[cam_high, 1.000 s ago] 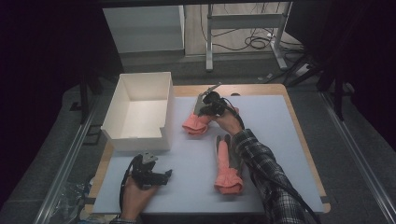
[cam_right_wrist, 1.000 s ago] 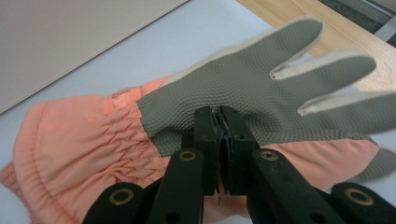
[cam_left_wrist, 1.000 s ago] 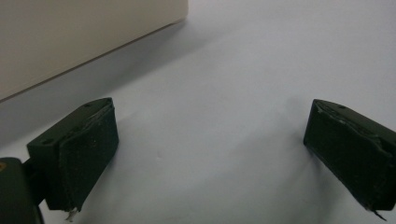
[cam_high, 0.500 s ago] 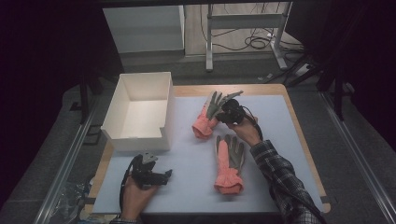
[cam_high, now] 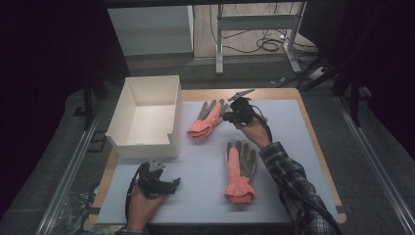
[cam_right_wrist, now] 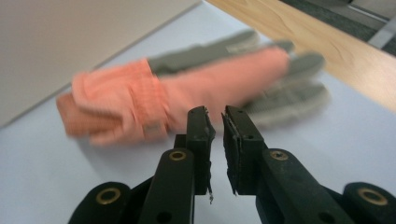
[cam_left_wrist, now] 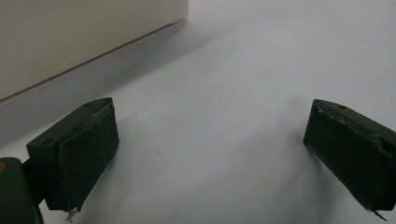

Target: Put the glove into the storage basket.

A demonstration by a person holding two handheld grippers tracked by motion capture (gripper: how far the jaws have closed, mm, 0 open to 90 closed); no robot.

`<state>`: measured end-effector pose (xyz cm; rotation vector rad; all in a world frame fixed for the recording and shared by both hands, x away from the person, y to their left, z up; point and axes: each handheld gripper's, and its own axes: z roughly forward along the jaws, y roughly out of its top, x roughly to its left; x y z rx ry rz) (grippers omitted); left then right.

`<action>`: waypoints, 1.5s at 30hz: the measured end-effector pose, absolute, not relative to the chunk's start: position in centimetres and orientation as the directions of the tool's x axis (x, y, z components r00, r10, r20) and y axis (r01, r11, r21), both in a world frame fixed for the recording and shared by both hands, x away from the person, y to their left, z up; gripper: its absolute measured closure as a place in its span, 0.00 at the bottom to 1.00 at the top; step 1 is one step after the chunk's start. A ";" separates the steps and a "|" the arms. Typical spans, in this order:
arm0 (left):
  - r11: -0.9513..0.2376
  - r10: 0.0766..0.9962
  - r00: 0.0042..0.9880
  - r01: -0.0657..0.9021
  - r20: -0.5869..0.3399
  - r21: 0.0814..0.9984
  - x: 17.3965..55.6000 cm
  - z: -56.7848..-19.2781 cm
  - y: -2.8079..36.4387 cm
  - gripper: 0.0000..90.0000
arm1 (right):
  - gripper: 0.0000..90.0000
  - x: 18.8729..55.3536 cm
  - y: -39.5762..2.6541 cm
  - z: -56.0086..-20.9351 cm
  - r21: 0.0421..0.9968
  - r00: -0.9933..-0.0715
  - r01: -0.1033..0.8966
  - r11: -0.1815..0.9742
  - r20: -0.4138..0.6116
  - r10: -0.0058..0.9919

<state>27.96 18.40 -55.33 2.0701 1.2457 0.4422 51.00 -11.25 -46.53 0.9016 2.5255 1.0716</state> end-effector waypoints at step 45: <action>-0.311 0.874 0.482 0.644 -0.055 0.698 28.0 -55.3 18.4 0.04 | 0.82 47.7 -22.0 -50.1 0.709 -0.661 0.548 0.444 0.042 0.750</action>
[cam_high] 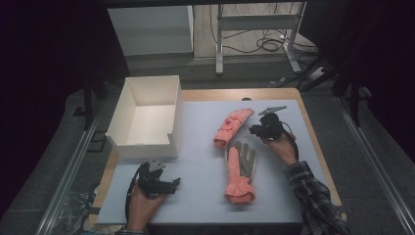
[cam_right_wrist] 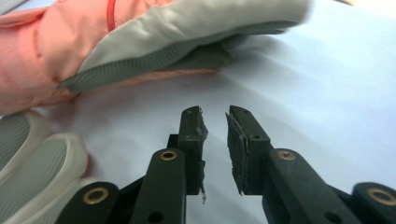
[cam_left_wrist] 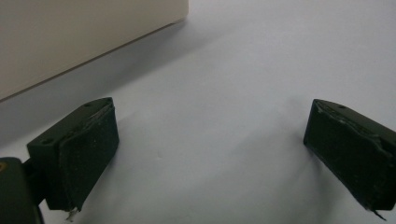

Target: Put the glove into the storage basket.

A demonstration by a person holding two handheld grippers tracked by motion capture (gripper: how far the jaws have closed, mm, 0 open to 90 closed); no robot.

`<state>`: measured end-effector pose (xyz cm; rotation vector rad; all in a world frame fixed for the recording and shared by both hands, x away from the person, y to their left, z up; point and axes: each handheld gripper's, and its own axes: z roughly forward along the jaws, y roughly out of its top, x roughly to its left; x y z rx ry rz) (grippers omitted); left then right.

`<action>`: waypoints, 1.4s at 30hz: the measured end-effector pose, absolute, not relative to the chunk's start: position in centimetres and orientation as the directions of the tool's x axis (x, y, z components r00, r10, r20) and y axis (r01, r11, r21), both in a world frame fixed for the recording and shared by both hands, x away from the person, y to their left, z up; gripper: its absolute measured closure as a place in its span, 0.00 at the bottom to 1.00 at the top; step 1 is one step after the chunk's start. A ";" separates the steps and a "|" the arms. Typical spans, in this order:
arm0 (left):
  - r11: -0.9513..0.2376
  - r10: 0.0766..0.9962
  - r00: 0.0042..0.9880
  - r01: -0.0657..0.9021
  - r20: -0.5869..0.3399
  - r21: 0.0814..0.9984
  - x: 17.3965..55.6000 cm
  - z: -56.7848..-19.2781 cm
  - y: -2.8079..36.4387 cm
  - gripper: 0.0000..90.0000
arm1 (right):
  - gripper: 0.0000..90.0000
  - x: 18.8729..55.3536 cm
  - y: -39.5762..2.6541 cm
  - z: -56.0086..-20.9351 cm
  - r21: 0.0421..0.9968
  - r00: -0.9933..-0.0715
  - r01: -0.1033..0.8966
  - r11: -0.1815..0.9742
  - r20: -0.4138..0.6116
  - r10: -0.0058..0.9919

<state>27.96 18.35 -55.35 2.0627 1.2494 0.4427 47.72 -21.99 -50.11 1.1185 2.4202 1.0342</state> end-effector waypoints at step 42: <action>-0.318 0.872 0.486 0.644 -0.051 0.696 28.0 -55.3 18.4 0.04 | 0.96 49.0 -14.6 -49.3 0.606 -0.721 0.541 0.582 -0.021 0.693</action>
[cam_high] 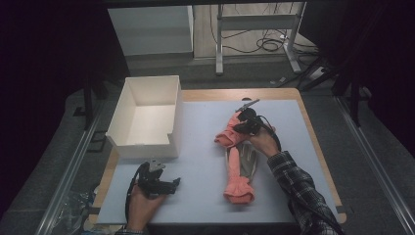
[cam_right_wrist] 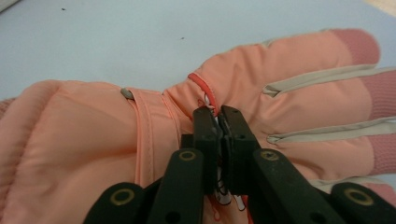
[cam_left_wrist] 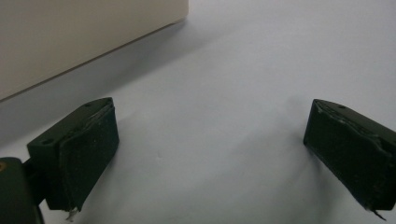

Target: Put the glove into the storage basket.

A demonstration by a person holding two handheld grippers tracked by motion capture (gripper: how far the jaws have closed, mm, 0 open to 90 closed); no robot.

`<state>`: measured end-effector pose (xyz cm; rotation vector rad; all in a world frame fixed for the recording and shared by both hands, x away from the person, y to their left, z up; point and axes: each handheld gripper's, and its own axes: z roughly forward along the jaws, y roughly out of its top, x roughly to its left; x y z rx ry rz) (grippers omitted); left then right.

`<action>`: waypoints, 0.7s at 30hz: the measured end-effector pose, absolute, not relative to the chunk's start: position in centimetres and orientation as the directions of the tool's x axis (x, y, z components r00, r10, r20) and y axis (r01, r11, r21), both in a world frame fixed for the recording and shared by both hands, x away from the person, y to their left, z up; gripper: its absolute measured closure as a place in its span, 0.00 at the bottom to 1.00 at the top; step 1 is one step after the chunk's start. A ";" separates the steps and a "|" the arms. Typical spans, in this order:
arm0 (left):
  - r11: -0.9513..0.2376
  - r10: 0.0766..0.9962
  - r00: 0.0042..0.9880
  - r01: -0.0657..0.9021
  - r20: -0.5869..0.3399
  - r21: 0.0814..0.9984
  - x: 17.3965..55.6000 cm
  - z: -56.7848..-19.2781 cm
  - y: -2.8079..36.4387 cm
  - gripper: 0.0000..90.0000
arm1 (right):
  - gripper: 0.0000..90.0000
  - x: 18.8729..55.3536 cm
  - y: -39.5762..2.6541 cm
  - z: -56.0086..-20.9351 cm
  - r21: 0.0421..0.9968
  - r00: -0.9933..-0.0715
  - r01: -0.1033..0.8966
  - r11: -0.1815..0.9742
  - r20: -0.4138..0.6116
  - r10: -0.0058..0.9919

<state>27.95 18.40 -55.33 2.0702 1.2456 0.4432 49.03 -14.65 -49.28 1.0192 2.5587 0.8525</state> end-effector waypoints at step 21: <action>-0.318 0.873 0.486 0.644 -0.051 0.695 28.0 -55.3 18.4 0.04 | 0.97 45.5 -17.6 -41.1 0.732 -0.812 0.367 0.574 -0.048 0.581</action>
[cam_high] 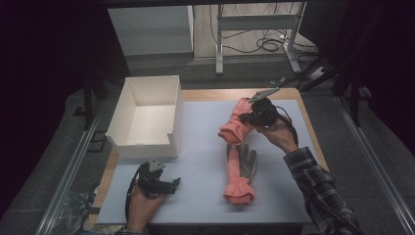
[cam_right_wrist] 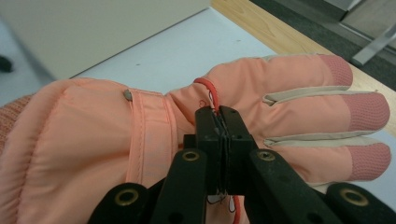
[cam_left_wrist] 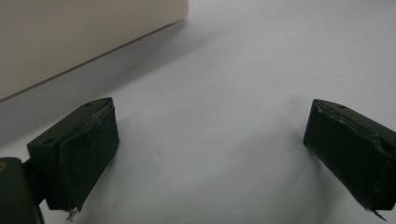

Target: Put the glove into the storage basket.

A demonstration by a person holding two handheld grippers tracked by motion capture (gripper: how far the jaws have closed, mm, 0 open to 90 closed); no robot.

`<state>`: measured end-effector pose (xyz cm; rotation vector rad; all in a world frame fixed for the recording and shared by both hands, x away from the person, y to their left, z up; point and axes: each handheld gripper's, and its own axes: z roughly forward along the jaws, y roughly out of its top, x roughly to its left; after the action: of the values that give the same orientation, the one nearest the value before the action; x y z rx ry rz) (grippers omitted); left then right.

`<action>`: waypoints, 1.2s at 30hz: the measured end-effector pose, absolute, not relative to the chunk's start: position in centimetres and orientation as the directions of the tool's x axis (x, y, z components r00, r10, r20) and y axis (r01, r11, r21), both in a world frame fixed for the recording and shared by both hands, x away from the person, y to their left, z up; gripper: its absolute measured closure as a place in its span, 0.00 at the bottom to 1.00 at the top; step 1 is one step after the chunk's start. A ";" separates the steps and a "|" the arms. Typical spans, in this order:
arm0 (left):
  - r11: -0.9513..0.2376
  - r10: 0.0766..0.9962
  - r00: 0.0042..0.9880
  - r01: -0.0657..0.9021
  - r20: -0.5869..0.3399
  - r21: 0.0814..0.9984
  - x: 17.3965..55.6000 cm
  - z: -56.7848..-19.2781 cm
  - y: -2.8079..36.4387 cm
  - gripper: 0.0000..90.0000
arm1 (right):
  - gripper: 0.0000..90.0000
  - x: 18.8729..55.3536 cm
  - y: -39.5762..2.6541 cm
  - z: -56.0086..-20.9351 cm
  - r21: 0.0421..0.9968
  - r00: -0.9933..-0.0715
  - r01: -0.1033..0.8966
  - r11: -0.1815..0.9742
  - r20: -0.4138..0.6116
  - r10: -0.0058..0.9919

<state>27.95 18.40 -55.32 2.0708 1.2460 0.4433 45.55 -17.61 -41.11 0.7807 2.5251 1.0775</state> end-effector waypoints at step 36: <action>-0.309 0.875 0.481 0.643 -0.055 0.701 28.0 -55.4 18.3 0.04 | 0.96 35.0 -18.3 -45.1 0.687 -0.981 0.080 0.722 -0.073 0.178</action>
<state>27.96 18.33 -55.37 2.0584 1.2495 0.4454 34.97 -18.33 -45.08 0.2101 2.7897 1.1029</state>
